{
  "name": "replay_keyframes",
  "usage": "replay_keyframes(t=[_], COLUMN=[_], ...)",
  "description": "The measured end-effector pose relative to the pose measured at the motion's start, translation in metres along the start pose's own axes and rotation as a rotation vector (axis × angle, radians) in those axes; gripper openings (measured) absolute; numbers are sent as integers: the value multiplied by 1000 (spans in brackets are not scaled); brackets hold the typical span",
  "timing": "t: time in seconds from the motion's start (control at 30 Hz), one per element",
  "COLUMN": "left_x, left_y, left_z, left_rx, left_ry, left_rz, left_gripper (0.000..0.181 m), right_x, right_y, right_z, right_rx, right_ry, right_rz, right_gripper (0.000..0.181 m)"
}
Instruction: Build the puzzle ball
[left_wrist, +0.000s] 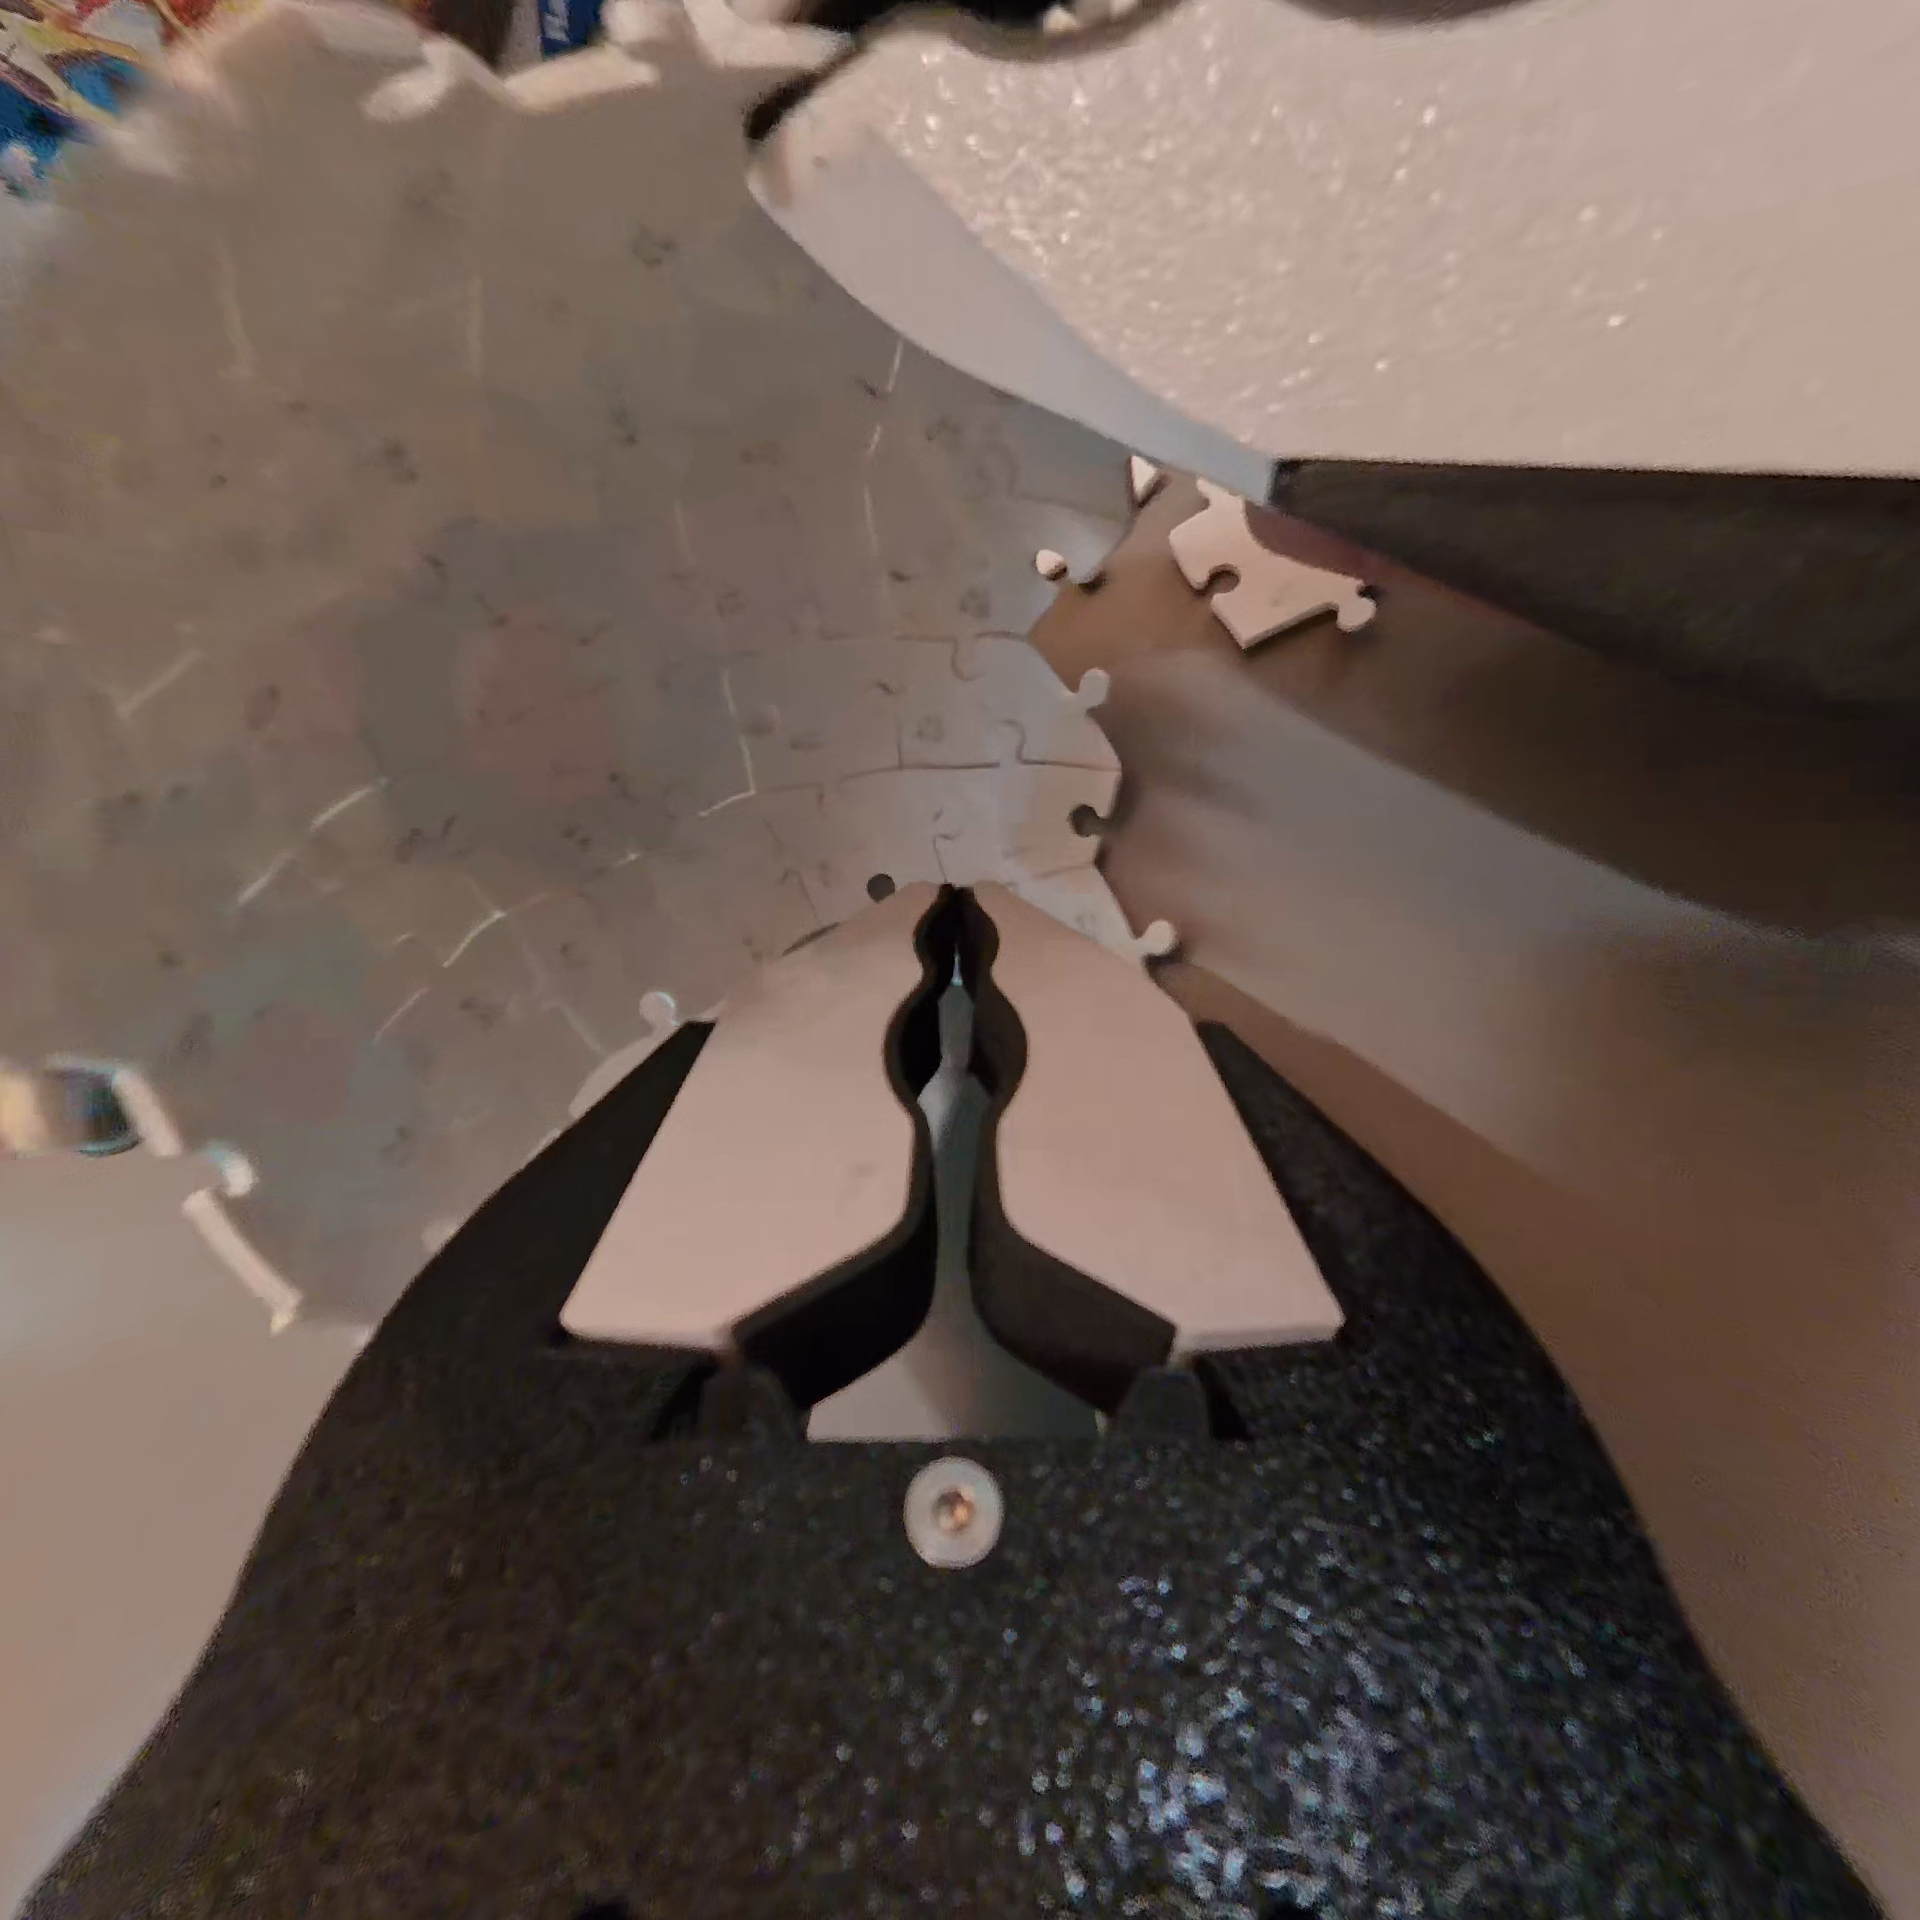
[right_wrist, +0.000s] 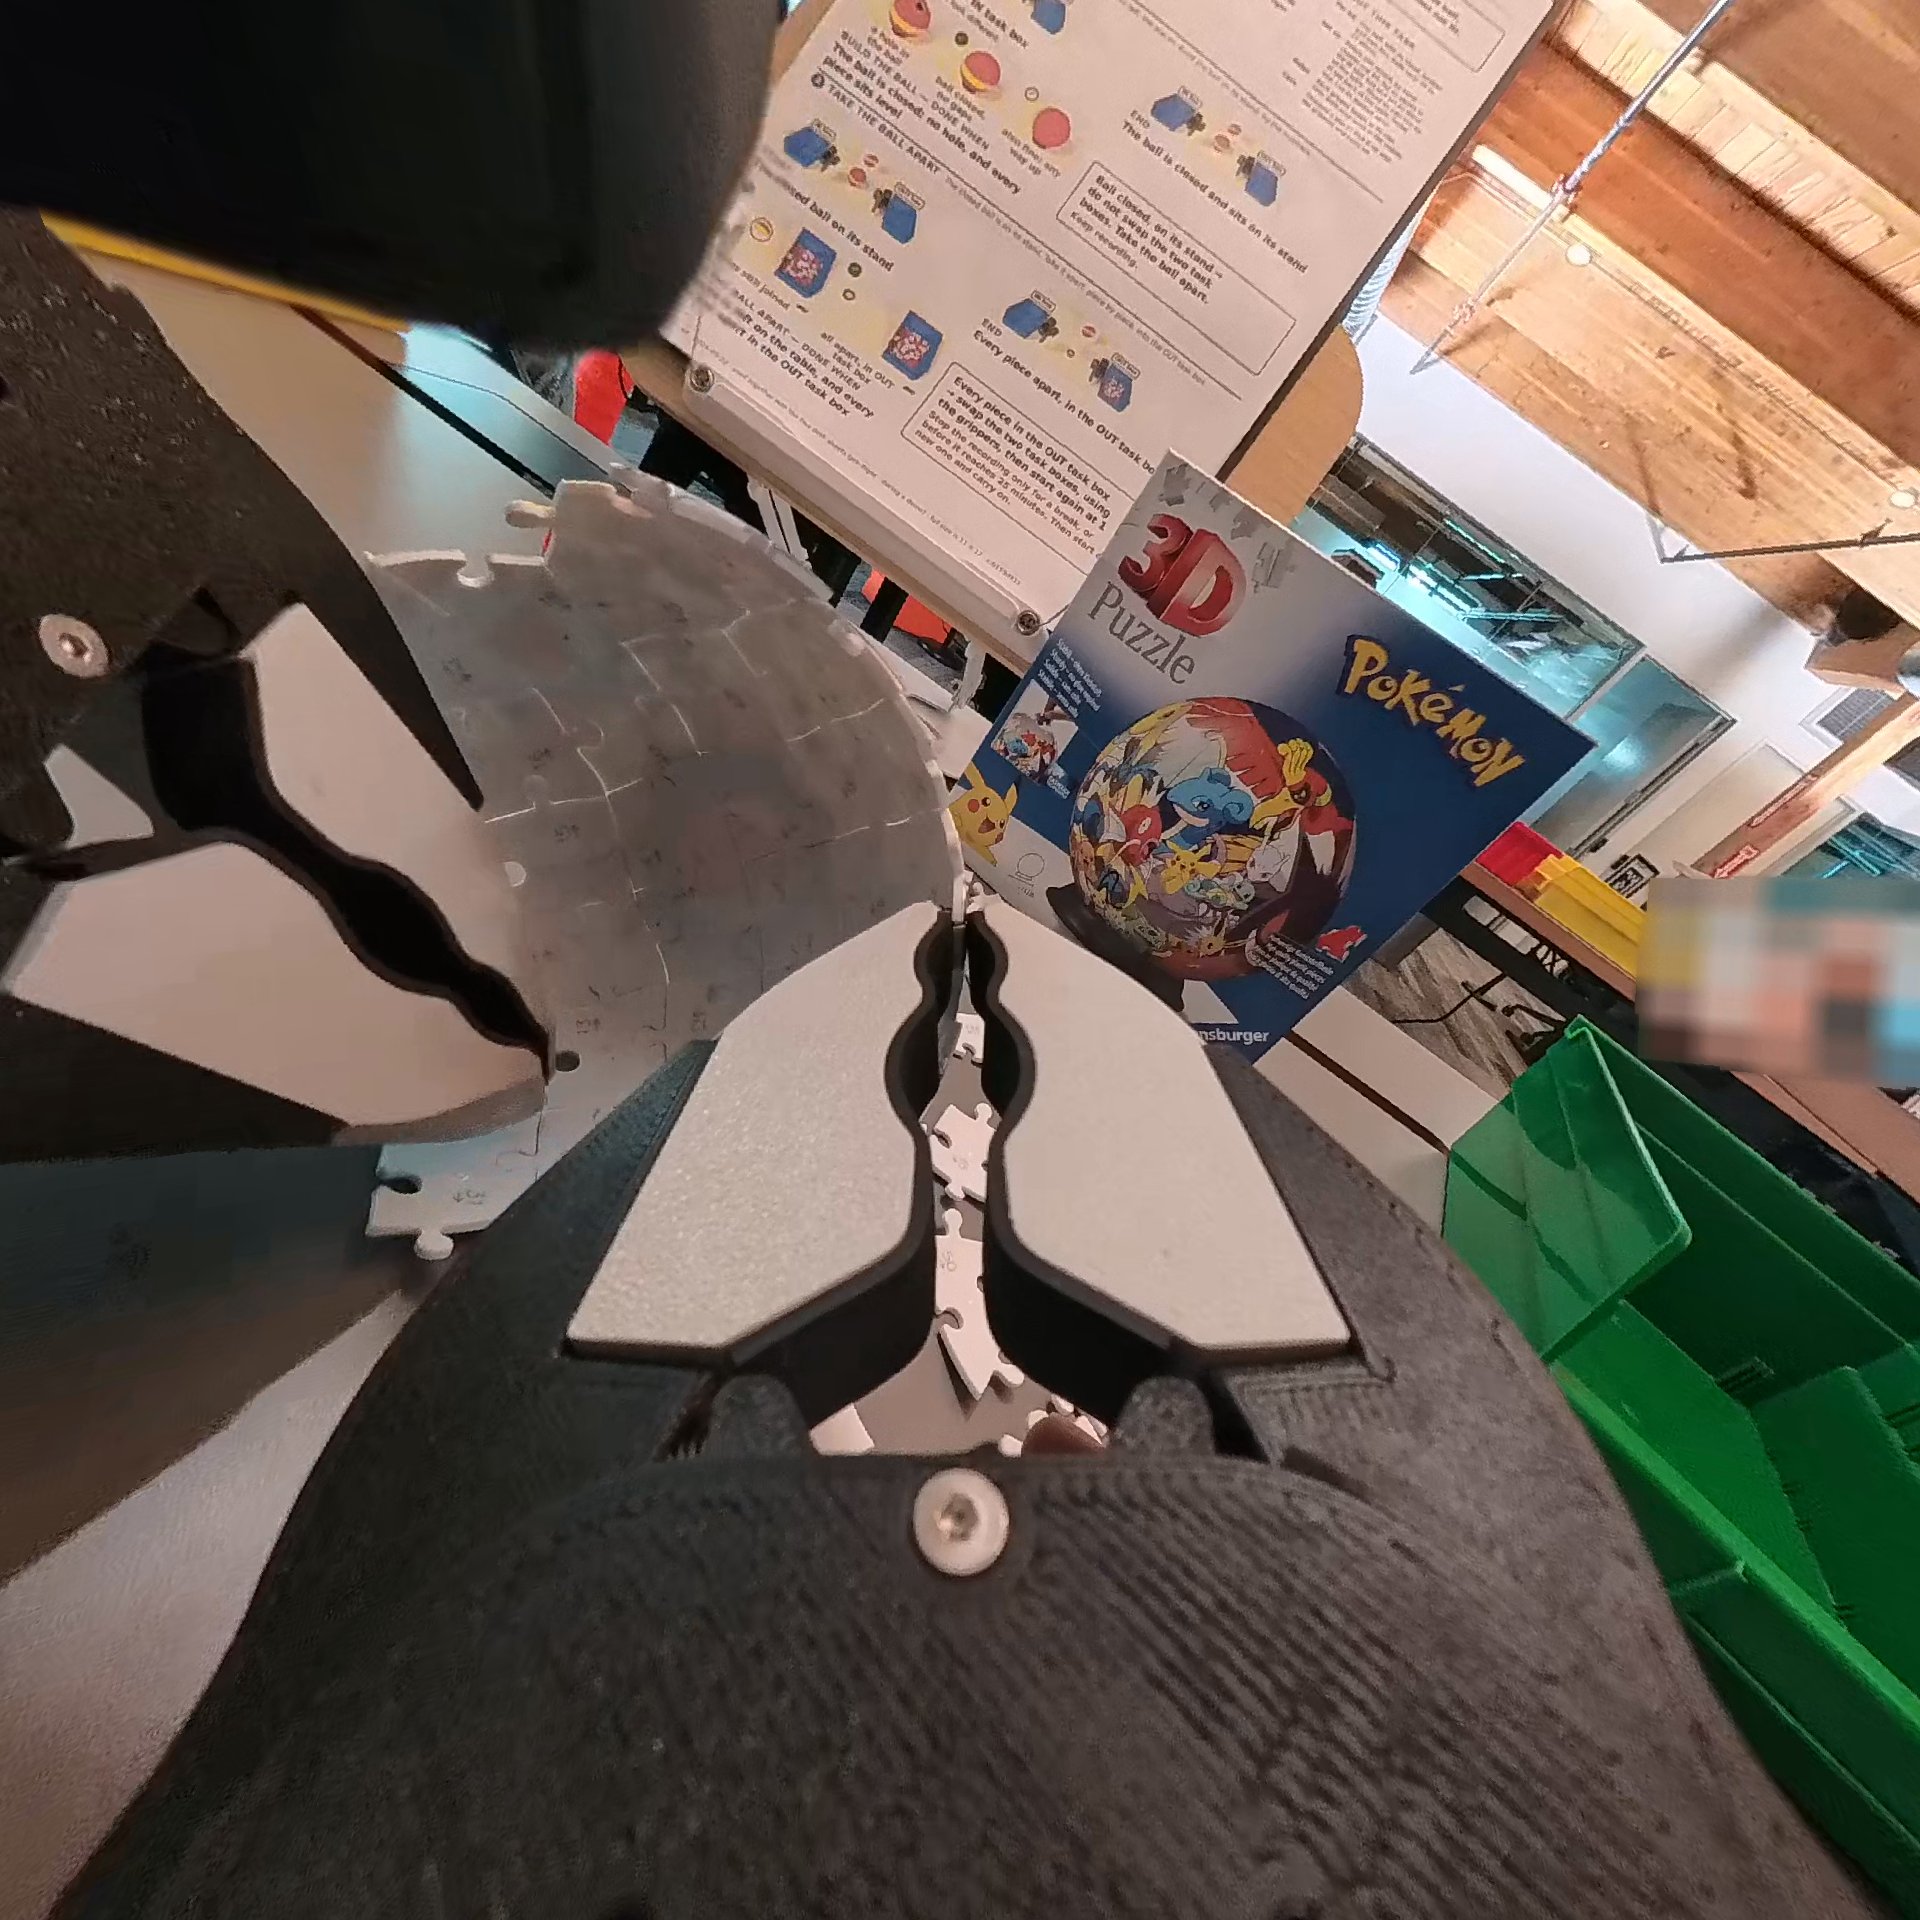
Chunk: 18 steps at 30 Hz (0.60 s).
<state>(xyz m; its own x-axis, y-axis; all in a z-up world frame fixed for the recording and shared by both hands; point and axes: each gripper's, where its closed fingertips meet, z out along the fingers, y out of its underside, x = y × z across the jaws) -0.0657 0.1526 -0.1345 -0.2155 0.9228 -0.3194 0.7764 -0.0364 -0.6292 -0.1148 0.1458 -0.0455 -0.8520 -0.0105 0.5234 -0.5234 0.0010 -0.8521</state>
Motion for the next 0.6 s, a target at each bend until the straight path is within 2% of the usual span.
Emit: replay_keyframes(t=[0.4,0.6], left_x=[2,-3], left_y=[2,-21], left_z=[3,-20], left_rx=[-40,151], left_ry=[-4,-21], left_rz=[53,-35], left_gripper=[0,0], right_x=[0,1], right_y=[0,1], right_z=[0,0], right_rx=[0,-7], right_ry=[0,3], right_rz=[-1,-3], right_gripper=[2,3])
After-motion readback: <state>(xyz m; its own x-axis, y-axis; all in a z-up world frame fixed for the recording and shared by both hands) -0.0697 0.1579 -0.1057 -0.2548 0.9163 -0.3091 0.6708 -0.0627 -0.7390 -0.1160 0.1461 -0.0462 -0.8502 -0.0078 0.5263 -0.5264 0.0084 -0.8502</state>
